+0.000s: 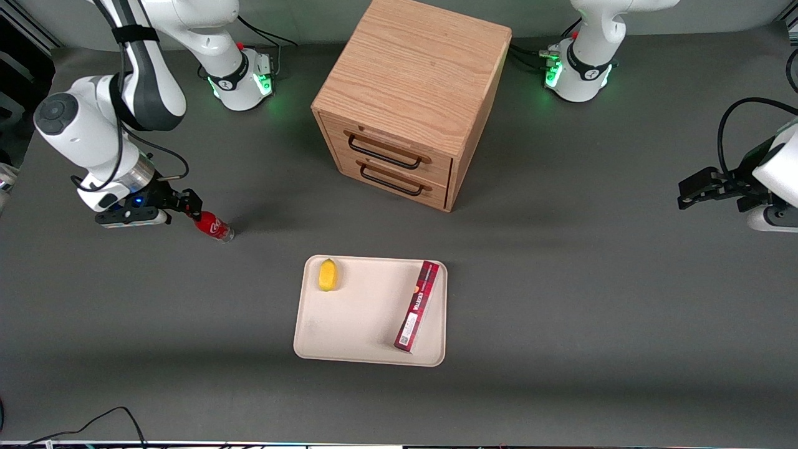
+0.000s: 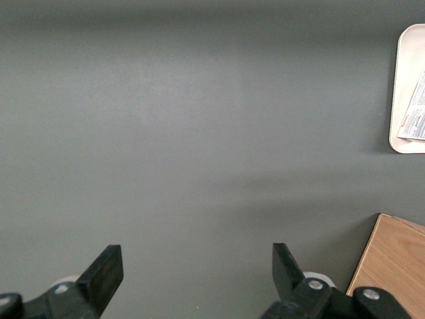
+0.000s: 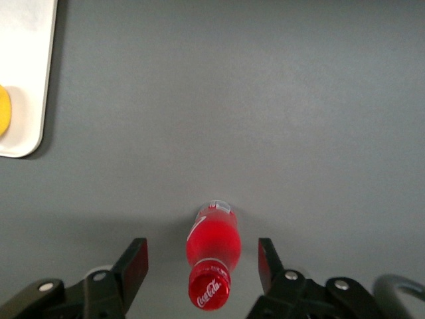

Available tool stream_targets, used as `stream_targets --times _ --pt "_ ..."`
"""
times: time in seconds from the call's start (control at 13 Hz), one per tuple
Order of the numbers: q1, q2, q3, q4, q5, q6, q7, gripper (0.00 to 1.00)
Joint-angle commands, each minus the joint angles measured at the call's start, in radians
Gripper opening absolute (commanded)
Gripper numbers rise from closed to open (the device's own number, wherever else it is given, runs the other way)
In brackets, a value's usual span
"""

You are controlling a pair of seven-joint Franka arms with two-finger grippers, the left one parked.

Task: Place coke bottle on tray
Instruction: 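Close the right gripper around the bottle's cap end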

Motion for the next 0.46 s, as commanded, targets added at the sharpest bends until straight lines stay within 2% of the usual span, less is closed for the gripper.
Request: stream_targets --times 0.0,0.15,0.23,0.38 --pt "0.006 -0.014 0.000 -0.041 0.013 0.025 0.000 0.69" --pt "0.004 -0.020 0.003 -0.073 0.013 0.042 0.000 0.67" --pt "0.004 -0.020 0.003 -0.079 0.013 0.048 0.000 0.58" --pt "0.004 -0.014 0.003 -0.082 0.013 0.056 0.000 0.32"
